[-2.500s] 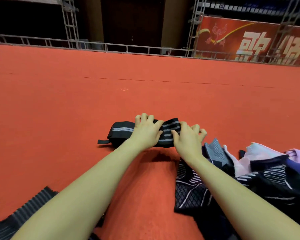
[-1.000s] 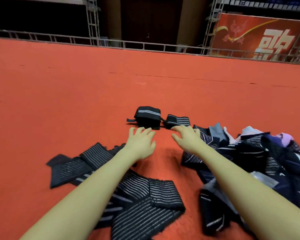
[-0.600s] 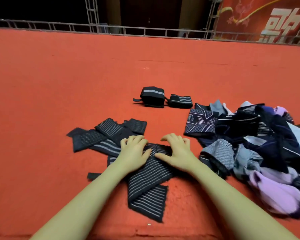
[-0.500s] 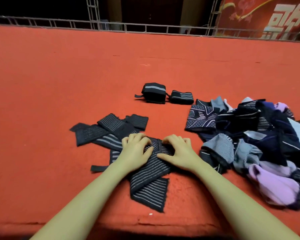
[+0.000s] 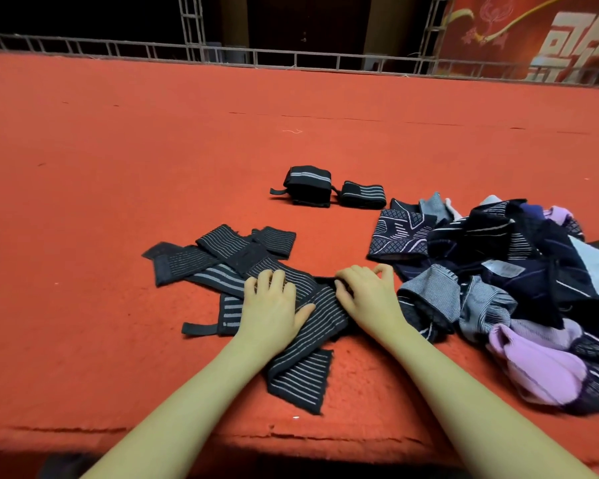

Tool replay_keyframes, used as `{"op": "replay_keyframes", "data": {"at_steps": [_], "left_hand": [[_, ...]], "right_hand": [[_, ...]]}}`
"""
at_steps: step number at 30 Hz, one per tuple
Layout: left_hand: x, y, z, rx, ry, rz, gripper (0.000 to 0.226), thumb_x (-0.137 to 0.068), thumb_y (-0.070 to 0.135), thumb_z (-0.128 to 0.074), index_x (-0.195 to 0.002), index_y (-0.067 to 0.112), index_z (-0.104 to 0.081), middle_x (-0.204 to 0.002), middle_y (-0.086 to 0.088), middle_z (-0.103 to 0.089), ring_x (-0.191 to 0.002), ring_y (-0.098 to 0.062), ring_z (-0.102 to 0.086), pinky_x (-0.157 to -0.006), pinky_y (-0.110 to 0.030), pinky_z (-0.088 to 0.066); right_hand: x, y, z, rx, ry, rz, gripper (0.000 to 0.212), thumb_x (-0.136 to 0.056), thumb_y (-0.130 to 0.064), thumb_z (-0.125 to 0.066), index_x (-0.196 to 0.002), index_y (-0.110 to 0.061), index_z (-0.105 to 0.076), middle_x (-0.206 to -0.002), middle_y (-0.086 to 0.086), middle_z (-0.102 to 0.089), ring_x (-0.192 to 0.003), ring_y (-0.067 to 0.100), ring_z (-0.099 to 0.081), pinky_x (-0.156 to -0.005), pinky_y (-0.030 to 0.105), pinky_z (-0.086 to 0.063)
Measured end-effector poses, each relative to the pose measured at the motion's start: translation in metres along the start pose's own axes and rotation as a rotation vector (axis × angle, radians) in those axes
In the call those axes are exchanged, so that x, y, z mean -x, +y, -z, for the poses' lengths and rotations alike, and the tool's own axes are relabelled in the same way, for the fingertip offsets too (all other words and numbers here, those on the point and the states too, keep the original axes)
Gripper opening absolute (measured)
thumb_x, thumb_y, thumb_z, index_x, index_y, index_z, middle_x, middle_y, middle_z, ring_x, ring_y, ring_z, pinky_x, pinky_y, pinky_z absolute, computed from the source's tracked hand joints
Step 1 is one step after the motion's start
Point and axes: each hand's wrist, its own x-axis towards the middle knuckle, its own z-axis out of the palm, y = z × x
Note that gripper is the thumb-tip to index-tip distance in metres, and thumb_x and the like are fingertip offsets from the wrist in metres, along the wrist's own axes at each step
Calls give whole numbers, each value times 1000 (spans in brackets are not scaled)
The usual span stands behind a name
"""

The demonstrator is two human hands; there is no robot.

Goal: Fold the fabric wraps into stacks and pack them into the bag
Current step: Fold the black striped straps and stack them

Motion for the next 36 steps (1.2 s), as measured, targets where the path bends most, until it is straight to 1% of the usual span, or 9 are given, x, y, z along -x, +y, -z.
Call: {"op": "replay_keyframes", "data": {"at_steps": [4, 11, 15, 19, 25, 27, 30, 32, 36], "left_hand": [[4, 4, -9, 117, 13, -29, 35, -73, 42, -76, -66, 12, -59, -87, -6, -58, -83, -30, -57, -77, -40, -30], [-27, -7, 12, 215, 211, 4, 35, -86, 41, -42, -77, 14, -61, -97, -5, -58, -95, -23, -41, -78, -40, -32], [-54, -26, 28, 134, 85, -23, 24, -90, 32, -60, -86, 8, -63, -107, -10, -57, -102, -35, -48, -84, -47, -33], [-73, -37, 36, 107, -22, -17, 30, -99, 38, -43, -106, 13, -61, -128, 0, -45, -119, -26, -35, -94, -39, -17], [-92, -26, 37, 325, -63, -75, 23, -99, 39, -41, -102, 20, -53, -101, 8, -53, -101, -18, -50, -97, -36, -27], [-94, -15, 30, 338, -71, -93, 37, -98, 45, -35, -123, 21, -51, -118, 6, -56, -112, -18, -51, -99, -36, -28], [-95, 7, 17, 185, -100, -223, 63, -94, 55, -22, -143, 20, -39, -152, 0, -33, -138, -20, -31, -107, -38, -20], [-93, 18, 3, 107, -258, -270, 59, -99, 52, -23, -150, 22, -24, -159, 2, -16, -145, -16, -15, -113, -37, -10], [-84, 21, -20, 158, -537, -180, 61, -100, 53, -17, -153, 23, -12, -160, 6, -7, -146, -12, -5, -117, -38, -3]], "right_hand": [[10, 4, -6, -39, -54, 44, 32, -88, -39, -39, -86, -21, -66, -74, -8, -65, -69, 19, -60, -73, 34, -19], [-16, 0, 7, -66, 184, -137, 32, -92, -36, -40, -86, -21, -68, -78, -9, -67, -72, 17, -58, -76, 30, -16], [-35, 7, 17, -64, 276, -276, 19, -89, -29, -51, -85, -22, -69, -78, -8, -68, -73, 19, -60, -74, 29, -14], [-44, 21, 22, -33, 298, -383, 18, -88, -28, -52, -79, -22, -67, -70, -7, -65, -72, 22, -59, -72, 30, -13], [-47, 40, 25, -74, 175, -408, 12, -91, -22, -58, -84, -22, -68, -80, -7, -67, -86, 21, -59, -72, 29, -10], [-45, 42, 23, -105, 127, -382, 11, -91, -20, -58, -90, -23, -69, -87, -9, -69, -89, 19, -57, -74, 28, -10], [-40, 44, 16, -82, 102, -325, 9, -90, -19, -59, -89, -23, -67, -89, -9, -68, -88, 20, -58, -76, 29, -11], [-39, 45, 11, -60, 108, -322, 12, -89, -21, -53, -87, -22, -65, -87, -8, -66, -87, 20, -57, -76, 29, -12], [-40, 46, 7, 14, 116, -328, 20, -86, -24, -46, -80, -20, -64, -80, -7, -64, -81, 23, -57, -79, 33, -16]]}}
